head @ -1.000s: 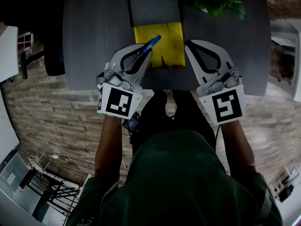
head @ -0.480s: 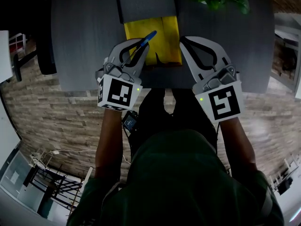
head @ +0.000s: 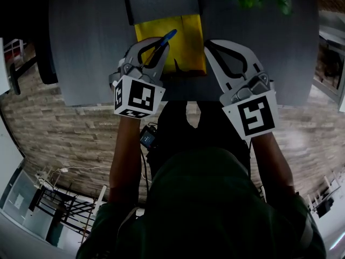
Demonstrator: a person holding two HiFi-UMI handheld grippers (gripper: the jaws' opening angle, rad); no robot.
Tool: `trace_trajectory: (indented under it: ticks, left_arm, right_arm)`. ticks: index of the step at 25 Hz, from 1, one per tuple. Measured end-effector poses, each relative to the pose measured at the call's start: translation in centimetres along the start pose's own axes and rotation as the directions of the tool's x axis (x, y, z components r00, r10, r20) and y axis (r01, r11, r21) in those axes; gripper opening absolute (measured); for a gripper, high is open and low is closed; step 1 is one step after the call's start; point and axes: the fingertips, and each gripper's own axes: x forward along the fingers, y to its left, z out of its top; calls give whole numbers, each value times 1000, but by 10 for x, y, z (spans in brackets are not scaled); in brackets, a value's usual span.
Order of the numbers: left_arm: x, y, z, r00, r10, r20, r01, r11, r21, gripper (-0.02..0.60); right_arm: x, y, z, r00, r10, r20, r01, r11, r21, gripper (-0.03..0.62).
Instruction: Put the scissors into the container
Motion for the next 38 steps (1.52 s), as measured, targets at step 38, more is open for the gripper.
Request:
trace_trajectory:
  ticks: [38]
  left_arm:
    - [38,-41,-30,954,-214,-212,225,974,26,157]
  right_arm:
    - [0,-2,-21,999,-17,-47,19,998,58,8]
